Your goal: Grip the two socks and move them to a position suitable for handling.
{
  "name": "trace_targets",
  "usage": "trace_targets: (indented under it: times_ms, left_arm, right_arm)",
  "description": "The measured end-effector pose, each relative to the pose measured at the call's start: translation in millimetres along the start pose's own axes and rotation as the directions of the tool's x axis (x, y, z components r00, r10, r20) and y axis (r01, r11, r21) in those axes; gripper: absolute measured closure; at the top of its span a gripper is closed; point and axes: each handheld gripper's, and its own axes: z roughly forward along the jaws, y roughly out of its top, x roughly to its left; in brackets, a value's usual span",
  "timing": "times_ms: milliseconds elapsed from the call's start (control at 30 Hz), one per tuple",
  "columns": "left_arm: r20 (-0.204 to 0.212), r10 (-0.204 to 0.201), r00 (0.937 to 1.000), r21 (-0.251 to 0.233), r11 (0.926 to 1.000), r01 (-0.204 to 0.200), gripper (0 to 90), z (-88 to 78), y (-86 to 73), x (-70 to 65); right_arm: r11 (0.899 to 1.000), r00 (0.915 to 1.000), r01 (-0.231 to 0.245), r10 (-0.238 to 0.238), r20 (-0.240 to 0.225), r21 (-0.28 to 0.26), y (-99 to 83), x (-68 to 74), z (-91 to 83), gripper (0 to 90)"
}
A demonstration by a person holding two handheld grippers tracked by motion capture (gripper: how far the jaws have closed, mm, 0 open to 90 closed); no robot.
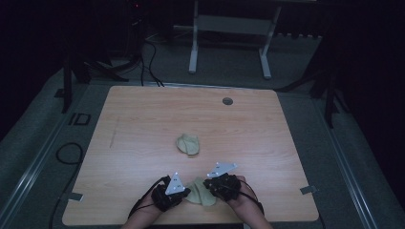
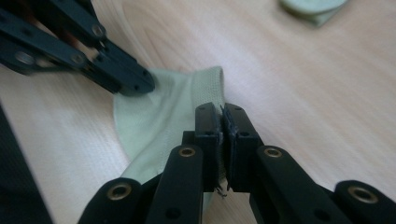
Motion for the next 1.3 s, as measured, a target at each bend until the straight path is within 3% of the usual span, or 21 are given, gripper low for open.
trace_targets:
  times_ms: [33, 133, 367, 467, 567, 700, 900, 1167, 1267, 1300]
  left_arm:
    - [0.004, -0.005, 1.0, -0.003, 1.0, 0.005, 89.3, 0.1, -0.2, 0.5]
    - [0.029, -0.03, 0.9991, -0.007, 0.9995, 0.03, 89.3, 0.1, -1.0, 4.5]
    - [0.009, 0.018, 0.9998, -0.015, 0.9997, -0.018, 89.3, 1.2, -0.8, 1.0]
    - [0.008, 0.041, 0.9991, -0.01, 0.9991, -0.041, 89.2, 1.3, -0.1, 0.7]
    - [0.013, 0.034, 0.9993, -0.015, 0.9993, -0.034, 89.2, 1.6, -0.5, 1.8]
    - [0.019, 0.031, 0.9993, -0.017, 0.9994, -0.031, 89.2, 2.1, -0.3, 2.9]
    - [0.036, 0.036, 0.9987, 0.004, 0.9993, -0.036, 89.2, 3.7, 4.1, 6.3]
    - [0.02, 0.061, 0.998, -0.004, 0.9981, -0.061, 89.0, 5.2, 4.8, 3.5]
    - [0.002, 0.046, 0.9989, -0.006, 0.9989, -0.046, 82.6, 3.9, 5.8, 4.2]
    - [-0.002, 0.04, 0.9992, -0.01, 0.9991, -0.04, 82.2, 2.1, 6.9, 4.3]
  right_arm:
    - [1.0, 0.9999, -0.008, 0.008, 0.008, -0.027, -0.2, -1.2, -11.9, 85.2]
    - [0.999, 0.9995, -0.021, 0.022, 0.021, -0.048, -1.4, -2.8, -23.2, 85.2]
    - [0.993, 0.9958, -0.085, 0.087, 0.025, -0.084, -17.4, -13.9, -44.4, 84.8]
    - [0.992, 0.9918, -0.106, 0.11, 0.065, -0.062, -27.4, -22.2, -43.1, 84.8]
    - [0.99, 0.9857, -0.138, 0.14, 0.093, -0.036, -37.8, -30.6, -37.9, 84.9]
    - [0.983, 0.9795, -0.182, 0.182, 0.086, -0.012, -50.2, -39.5, -30.5, 84.8]
    - [0.97, 0.9645, -0.24, 0.235, 0.12, 0.025, -63.0, -56.1, -22.6, 84.8]
    - [0.968, 0.9603, -0.25, 0.242, 0.138, 0.038, -65.8, -59.5, -20.2, 84.5]
    - [0.972, 0.9646, -0.231, 0.224, 0.139, 0.04, -62.6, -57.1, -20.3, 75.1]
    - [0.973, 0.9658, -0.231, 0.227, 0.125, 0.017, -58.8, -56.7, -26.0, 73.7]
